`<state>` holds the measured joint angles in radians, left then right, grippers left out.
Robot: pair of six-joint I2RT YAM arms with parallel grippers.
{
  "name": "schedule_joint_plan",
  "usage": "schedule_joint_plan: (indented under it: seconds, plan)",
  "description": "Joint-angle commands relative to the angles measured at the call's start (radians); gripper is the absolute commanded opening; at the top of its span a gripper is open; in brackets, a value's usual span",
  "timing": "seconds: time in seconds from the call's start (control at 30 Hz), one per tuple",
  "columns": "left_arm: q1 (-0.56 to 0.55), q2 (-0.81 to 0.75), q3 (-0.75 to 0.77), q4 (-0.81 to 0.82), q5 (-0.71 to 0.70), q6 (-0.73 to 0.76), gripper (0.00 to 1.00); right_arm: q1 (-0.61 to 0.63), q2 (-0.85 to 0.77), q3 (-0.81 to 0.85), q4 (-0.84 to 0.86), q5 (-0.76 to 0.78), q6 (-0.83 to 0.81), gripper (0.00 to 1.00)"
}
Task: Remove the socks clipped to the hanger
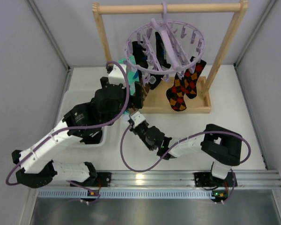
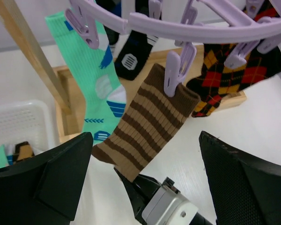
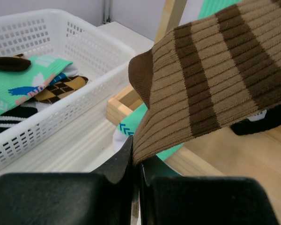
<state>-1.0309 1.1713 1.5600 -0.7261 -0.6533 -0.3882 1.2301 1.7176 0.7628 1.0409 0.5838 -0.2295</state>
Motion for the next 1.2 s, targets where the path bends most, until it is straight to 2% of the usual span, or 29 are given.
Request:
schedule_joint_plan:
  seconds: [0.0, 0.1, 0.23, 0.43, 0.53, 0.63, 0.8, 1.1, 1.13, 1.17]
  plan:
    - [-0.011, 0.039, 0.095, 0.019, -0.169, 0.097, 0.98, 0.02, 0.023, 0.09, -0.065, 0.04, -0.03, 0.0]
    - [-0.012, 0.132, 0.17, 0.017, -0.181, 0.196, 0.98, 0.025, 0.042, 0.136, -0.119, 0.045, -0.04, 0.0]
    - [-0.041, 0.247, 0.244, 0.016, -0.318, 0.27, 0.99, 0.037, 0.065, 0.194, -0.189, 0.062, -0.045, 0.0]
    - [-0.041, 0.289, 0.281, 0.019, -0.367, 0.284, 0.98, 0.04, 0.073, 0.219, -0.246, 0.053, -0.024, 0.0]
    - [-0.038, 0.301, 0.29, 0.025, -0.339, 0.296, 0.98, 0.045, 0.065, 0.216, -0.248, 0.05, -0.024, 0.0]
    - [0.005, 0.329, 0.302, 0.028, -0.289, 0.301, 0.93, 0.055, 0.06, 0.219, -0.245, 0.051, -0.021, 0.0]
    - [0.043, 0.355, 0.307, 0.027, -0.27, 0.292, 0.79, 0.075, 0.057, 0.227, -0.252, 0.056, -0.022, 0.0]
    - [0.091, 0.378, 0.313, 0.053, -0.209, 0.273, 0.7, 0.104, 0.046, 0.228, -0.249, 0.062, -0.044, 0.0]
    - [0.092, 0.381, 0.313, 0.057, -0.206, 0.273, 0.63, 0.108, 0.05, 0.228, -0.245, 0.067, -0.05, 0.0]
    - [0.097, 0.386, 0.313, 0.06, -0.204, 0.272, 0.61, 0.111, 0.051, 0.23, -0.24, 0.073, -0.056, 0.0]
